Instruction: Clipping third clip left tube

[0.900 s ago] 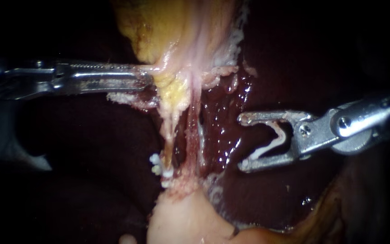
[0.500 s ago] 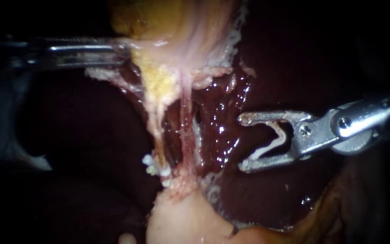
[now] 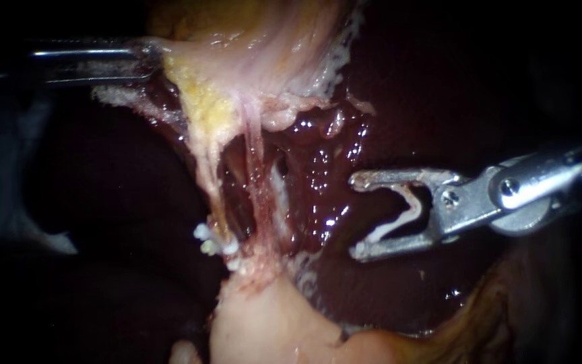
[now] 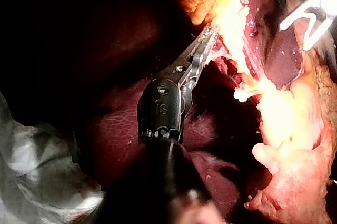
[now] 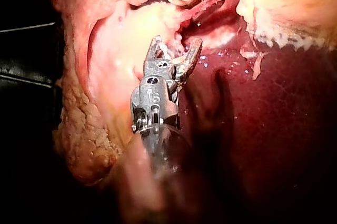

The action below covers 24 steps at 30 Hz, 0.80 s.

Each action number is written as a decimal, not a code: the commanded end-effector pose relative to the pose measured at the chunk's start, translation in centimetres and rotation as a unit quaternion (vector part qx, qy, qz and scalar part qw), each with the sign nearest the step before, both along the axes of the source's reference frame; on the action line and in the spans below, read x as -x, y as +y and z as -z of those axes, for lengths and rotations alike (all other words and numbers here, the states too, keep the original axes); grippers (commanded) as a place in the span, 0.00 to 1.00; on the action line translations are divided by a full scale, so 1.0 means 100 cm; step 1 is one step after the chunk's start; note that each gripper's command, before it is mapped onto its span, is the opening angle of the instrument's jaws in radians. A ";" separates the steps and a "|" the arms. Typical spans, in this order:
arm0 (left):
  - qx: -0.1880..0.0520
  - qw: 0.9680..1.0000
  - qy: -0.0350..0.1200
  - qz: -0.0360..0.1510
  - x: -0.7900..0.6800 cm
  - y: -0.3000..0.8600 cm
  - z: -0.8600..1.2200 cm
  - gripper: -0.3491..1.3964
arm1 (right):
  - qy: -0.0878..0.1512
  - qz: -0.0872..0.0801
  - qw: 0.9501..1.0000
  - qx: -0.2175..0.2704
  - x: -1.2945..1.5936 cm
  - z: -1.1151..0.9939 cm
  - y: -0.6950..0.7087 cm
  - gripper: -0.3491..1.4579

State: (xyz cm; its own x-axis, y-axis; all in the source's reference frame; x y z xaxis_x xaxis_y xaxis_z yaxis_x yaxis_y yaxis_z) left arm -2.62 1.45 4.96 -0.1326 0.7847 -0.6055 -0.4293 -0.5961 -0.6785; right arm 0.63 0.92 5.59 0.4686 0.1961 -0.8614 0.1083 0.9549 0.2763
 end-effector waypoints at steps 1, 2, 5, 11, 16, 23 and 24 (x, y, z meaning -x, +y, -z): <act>0.000 1.000 0.000 0.000 0.0000 0.0000 -0.0001 0.00 | 0.002 0.000 1.000 -0.001 -0.0005 0.0000 -0.0002 0.47; 0.000 1.000 0.000 0.000 0.0000 0.0000 0.0000 0.00 | 0.003 0.001 1.000 -0.002 -0.0009 0.0001 -0.0003 0.47; 0.001 1.000 -0.001 0.001 0.0000 0.0000 0.0000 0.00 | 0.010 -0.005 1.000 -0.021 -0.0026 0.0004 -0.0008 0.47; 0.001 1.000 -0.001 0.001 0.0000 0.0000 0.0000 0.00 | 0.027 -0.025 0.997 -0.067 -0.0065 -0.0003 -0.0016 0.47; 0.001 1.000 -0.001 0.001 0.0000 -0.0002 0.0001 0.00 | 0.024 -0.034 0.996 -0.082 -0.0096 -0.0017 -0.0025 0.47; 0.000 1.000 0.000 0.002 0.0000 -0.0003 0.0002 0.00 | 0.020 -0.042 0.995 -0.086 -0.0110 -0.0039 -0.0020 0.47; 0.000 1.000 0.000 0.002 0.0000 -0.0004 0.0003 0.00 | 0.020 -0.043 0.995 -0.088 -0.0110 -0.0043 -0.0018 0.47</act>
